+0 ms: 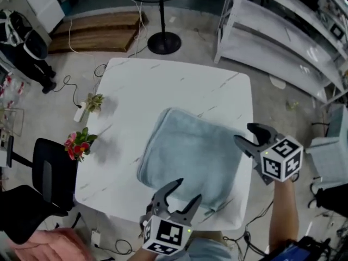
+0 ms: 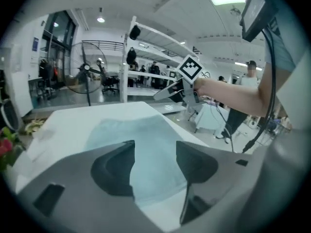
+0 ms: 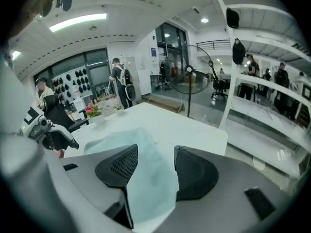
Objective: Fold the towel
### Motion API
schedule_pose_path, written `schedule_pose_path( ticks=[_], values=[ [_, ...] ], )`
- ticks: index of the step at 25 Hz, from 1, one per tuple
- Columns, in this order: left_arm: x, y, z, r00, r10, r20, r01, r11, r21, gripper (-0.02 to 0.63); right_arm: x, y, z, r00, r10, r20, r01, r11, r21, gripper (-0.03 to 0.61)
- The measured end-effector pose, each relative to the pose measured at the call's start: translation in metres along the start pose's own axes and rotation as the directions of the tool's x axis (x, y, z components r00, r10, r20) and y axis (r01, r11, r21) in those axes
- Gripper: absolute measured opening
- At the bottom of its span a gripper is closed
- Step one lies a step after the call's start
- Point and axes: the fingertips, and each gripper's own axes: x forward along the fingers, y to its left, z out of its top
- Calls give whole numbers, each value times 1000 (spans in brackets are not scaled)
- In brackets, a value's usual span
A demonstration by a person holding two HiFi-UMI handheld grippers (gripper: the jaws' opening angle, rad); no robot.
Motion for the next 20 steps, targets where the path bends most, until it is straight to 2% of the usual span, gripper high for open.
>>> schedule_pose_path(
  ticks=[1,3,6,10,14,15,17,19,20],
  values=[
    [-11,23,0,998,64,15,-63,998,-31,270,7,6,20,1000,17,19,-16,999,-46,240],
    [-31,69,-11,982,186,20,-183,976,-115,251,24,24,55,996,73,49,-65,988,-139,207],
    [-45,120,-44,952,303,-36,-304,933,-195,212,66,52,82,982,183,35,-168,950,-264,169],
    [-36,146,-82,937,321,-136,-344,913,-219,206,138,75,70,954,283,-98,-299,882,-365,167],
    [-23,156,-102,933,314,-178,-352,900,-258,170,193,80,51,920,336,-200,-389,842,-375,167],
    [-20,158,-105,930,318,-184,-357,900,-251,144,203,81,48,912,348,-217,-407,834,-372,167],
    [-18,159,-108,925,329,-189,-367,903,-224,46,217,85,42,898,361,-251,-435,815,-383,162],
    [-15,159,-109,925,327,-193,-366,905,-216,32,225,86,38,896,354,-270,-439,798,-412,119],
    [-14,158,-110,926,323,-195,-362,906,-221,29,226,85,37,897,349,-271,-437,793,-424,72]
  ],
)
